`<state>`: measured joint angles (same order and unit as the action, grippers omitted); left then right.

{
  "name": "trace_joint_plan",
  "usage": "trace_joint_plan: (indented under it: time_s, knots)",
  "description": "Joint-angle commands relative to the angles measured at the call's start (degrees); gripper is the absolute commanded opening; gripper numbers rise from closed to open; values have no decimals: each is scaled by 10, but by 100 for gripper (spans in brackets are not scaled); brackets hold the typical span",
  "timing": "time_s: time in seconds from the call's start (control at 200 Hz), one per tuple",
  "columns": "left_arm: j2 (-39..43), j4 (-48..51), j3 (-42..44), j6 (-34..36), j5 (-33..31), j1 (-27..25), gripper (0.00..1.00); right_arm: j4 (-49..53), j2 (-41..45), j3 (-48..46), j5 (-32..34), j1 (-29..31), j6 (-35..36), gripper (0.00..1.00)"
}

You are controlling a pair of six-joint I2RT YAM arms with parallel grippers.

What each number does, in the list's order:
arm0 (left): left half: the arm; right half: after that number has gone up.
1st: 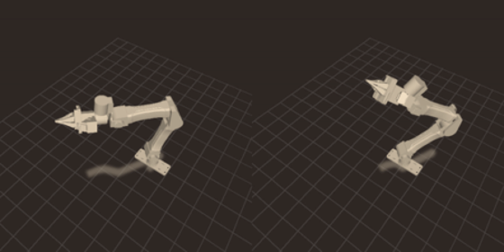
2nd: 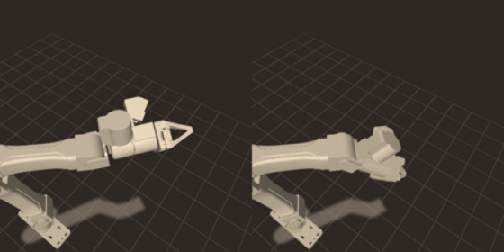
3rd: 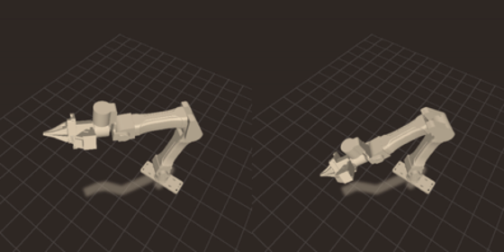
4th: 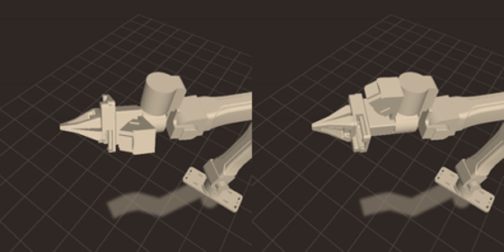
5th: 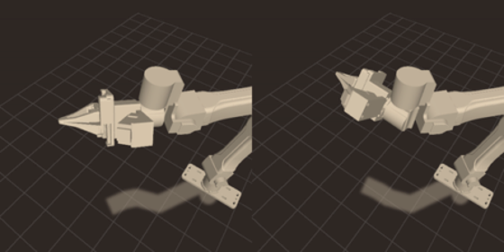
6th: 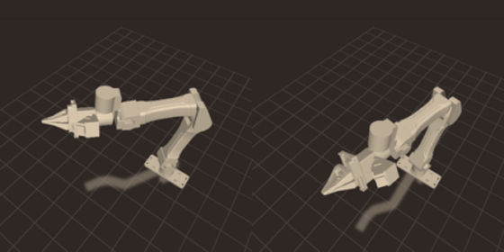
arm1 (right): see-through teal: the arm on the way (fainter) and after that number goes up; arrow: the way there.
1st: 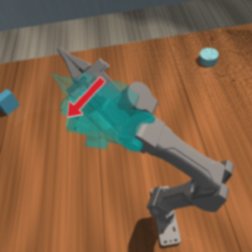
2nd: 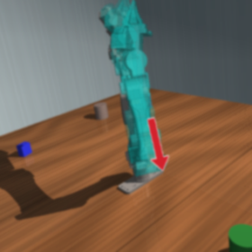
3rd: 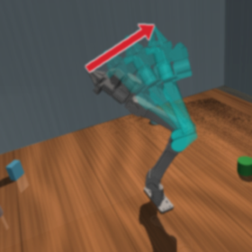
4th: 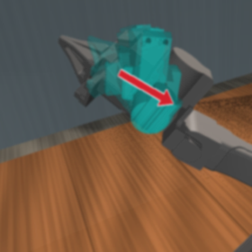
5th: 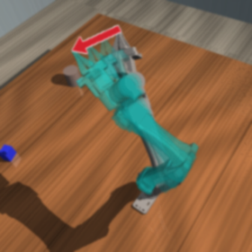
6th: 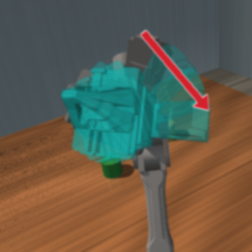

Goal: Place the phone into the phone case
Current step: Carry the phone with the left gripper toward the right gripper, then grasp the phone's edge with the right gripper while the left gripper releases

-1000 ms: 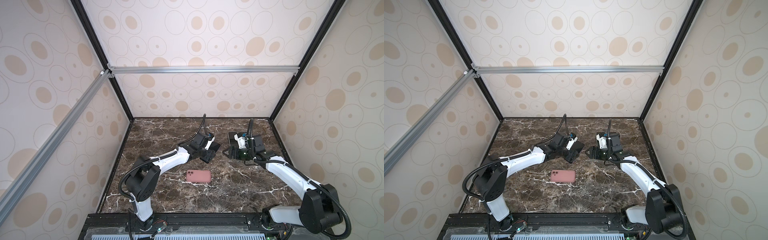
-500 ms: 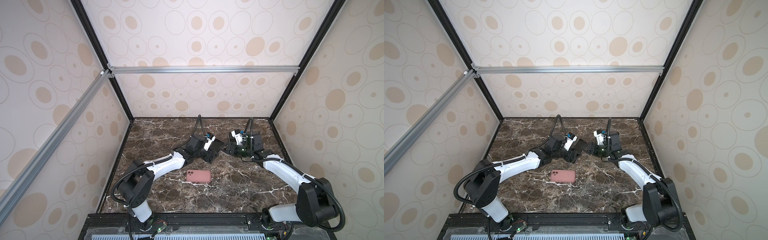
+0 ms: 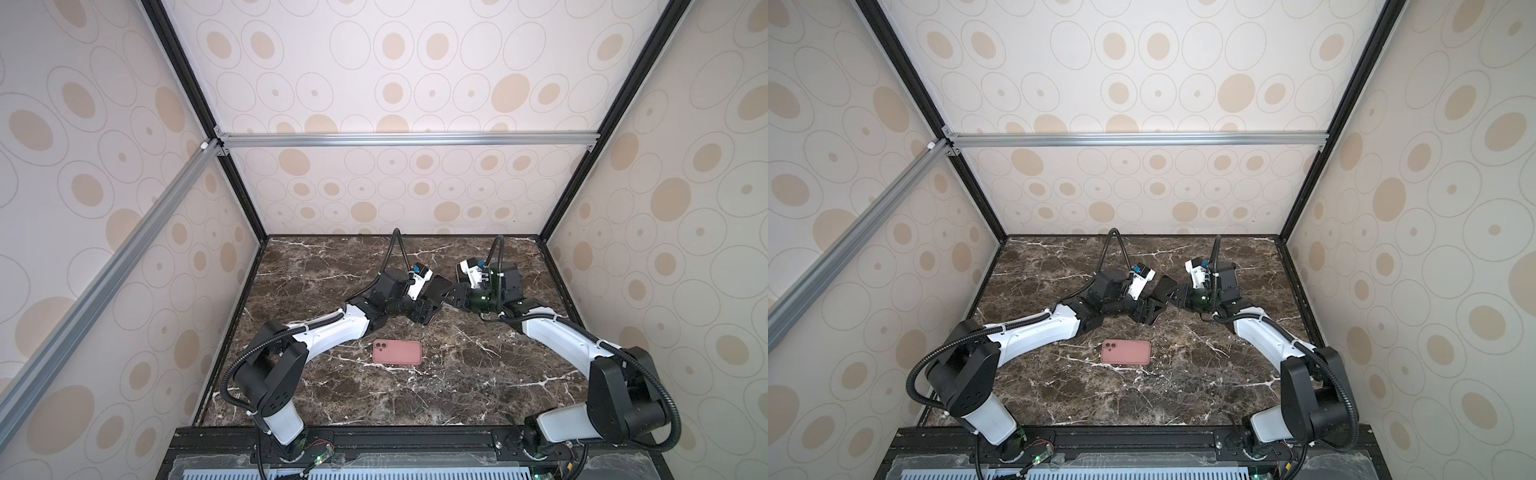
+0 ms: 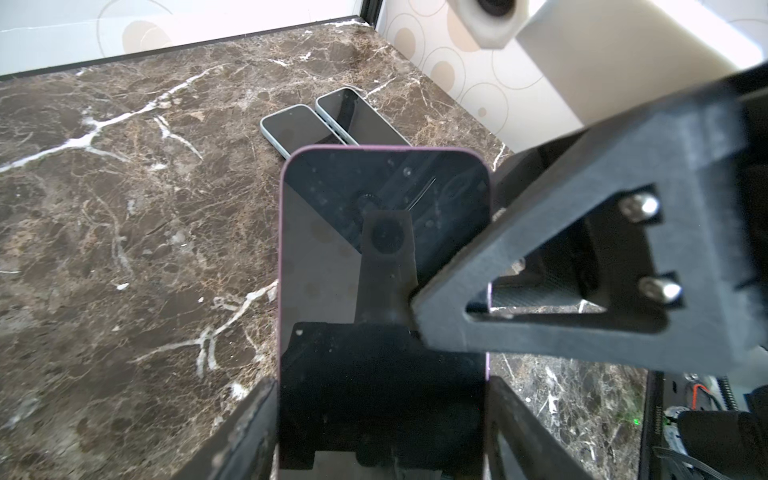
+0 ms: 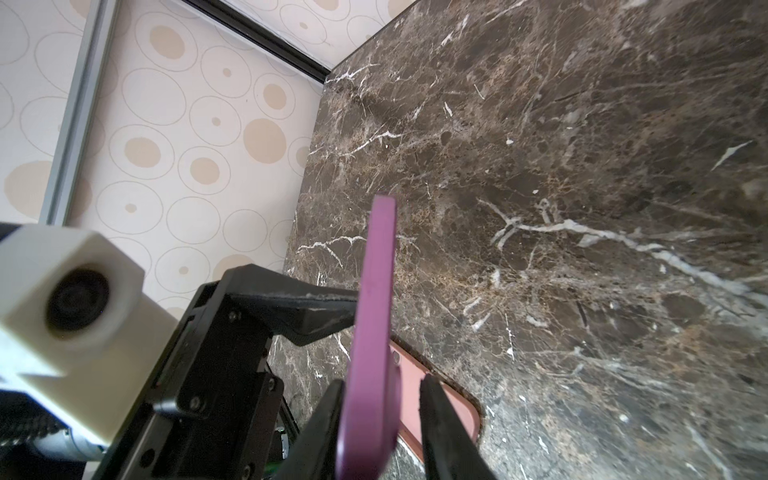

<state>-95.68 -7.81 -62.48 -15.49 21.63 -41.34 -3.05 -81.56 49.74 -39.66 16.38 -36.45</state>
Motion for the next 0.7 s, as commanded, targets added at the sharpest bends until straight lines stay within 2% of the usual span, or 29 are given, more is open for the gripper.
trace_joint_plan:
  time_s: [0.0,0.18,0.33,0.525,0.67,0.695]
  knots:
    - [21,-43,-2,-6,25,2,9,-31,4,-12,-6,-1,-11,31]
    - [21,-53,3,-9,44,2,12,-40,5,-17,0,-1,-16,23]
    - [16,-52,2,-9,50,2,26,-42,8,-19,-3,-1,-19,13]
    - [18,-42,3,-1,50,2,53,-30,18,-16,2,-1,-15,5]
    - [28,-41,11,0,46,2,83,-18,22,-9,9,-1,-8,4]
    - [29,-44,15,-2,44,2,91,-17,23,-11,11,-1,-6,4]
